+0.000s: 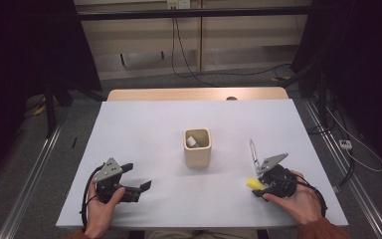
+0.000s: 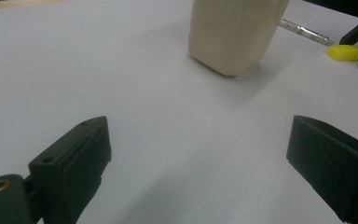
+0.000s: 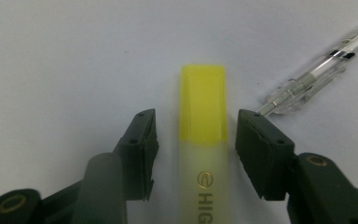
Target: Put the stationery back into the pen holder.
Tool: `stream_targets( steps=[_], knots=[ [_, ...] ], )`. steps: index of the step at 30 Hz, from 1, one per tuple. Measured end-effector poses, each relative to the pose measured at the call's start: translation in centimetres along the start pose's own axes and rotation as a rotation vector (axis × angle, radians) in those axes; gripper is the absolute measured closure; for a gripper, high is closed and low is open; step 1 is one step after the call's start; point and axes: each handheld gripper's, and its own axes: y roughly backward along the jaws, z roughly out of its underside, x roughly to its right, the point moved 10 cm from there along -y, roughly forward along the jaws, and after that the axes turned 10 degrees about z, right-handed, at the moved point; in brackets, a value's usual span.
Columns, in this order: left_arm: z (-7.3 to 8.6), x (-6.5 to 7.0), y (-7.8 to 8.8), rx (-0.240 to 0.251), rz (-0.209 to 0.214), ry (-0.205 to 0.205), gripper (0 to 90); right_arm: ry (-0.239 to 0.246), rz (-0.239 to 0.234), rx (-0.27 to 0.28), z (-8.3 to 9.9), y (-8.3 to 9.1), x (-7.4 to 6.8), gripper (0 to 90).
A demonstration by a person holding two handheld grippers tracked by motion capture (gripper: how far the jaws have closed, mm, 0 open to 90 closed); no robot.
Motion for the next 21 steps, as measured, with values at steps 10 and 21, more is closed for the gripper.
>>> stream_targets(
  steps=[10,21],
  knots=[
    [-0.09,0.06,0.07,0.009,0.002,-0.002,6.4,-0.017,-0.014,-0.018,-0.03,0.01,-0.04,65.0],
    [0.06,0.07,0.01,-0.002,0.002,0.000,6.4,-0.018,-0.015,-0.052,-0.13,-0.12,0.02,67.2]
  ],
)
